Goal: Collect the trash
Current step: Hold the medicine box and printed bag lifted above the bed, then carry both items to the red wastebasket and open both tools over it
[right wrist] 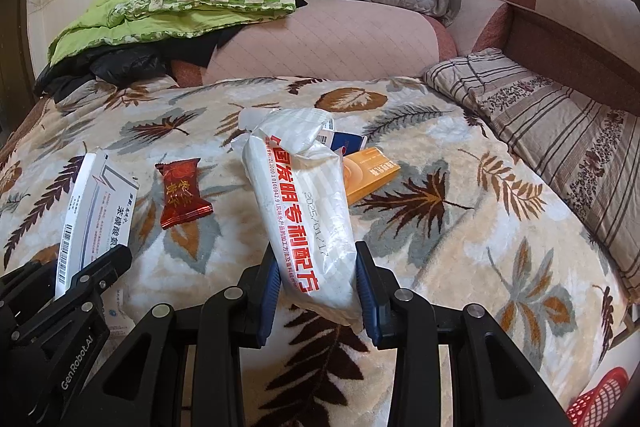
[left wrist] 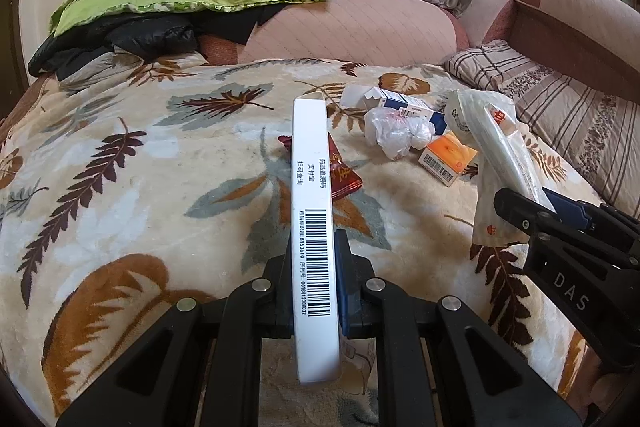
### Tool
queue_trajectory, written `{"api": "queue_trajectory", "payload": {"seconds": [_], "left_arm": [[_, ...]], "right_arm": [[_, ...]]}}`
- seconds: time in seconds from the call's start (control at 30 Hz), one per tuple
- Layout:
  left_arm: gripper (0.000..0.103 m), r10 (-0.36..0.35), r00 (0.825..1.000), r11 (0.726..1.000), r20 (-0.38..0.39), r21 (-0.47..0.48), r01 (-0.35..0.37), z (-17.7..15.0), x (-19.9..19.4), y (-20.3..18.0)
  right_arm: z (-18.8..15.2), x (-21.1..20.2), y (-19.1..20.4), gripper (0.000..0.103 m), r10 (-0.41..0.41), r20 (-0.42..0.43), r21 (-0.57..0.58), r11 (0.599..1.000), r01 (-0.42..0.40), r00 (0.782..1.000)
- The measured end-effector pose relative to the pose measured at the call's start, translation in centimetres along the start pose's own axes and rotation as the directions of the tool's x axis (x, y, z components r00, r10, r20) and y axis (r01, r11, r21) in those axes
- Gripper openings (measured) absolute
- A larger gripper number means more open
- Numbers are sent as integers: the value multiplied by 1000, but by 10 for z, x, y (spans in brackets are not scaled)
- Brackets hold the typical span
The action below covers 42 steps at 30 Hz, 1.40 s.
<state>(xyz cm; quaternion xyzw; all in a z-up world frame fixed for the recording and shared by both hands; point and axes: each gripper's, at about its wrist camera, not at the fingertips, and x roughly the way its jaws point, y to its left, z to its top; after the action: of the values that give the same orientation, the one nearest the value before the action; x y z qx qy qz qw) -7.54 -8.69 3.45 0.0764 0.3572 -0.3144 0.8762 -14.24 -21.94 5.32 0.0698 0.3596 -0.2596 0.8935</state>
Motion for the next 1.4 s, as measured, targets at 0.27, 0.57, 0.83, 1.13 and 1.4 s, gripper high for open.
{"api": "queue_trajectory", "payload": {"seconds": [0.27, 0.57, 0.83, 1.13, 1.4], "left_arm": [[14, -20, 999, 998, 27, 62, 18, -5, -7, -14], [14, -140, 990, 977, -5, 159, 139, -14, -25, -46], [14, -330, 943, 899, -36, 292, 326, -6, -72, -118], [14, -528, 831, 725, -173, 417, 548, -10, -115, -235], [14, -610, 697, 568, -377, 405, 716, -45, -124, -337]], "right_arm": [[-12, -30, -9, 38, 3, 6, 13, 1000, -3, 1000], [-35, -87, -68, 38, 74, 23, 134, 988, -77, 997], [-75, -148, -159, 38, 5, 33, 330, 944, -16, 999], [-149, -204, -256, 38, -142, -39, 549, 824, 140, 989], [-201, -221, -308, 40, -215, -135, 662, 706, 250, 967]]}}
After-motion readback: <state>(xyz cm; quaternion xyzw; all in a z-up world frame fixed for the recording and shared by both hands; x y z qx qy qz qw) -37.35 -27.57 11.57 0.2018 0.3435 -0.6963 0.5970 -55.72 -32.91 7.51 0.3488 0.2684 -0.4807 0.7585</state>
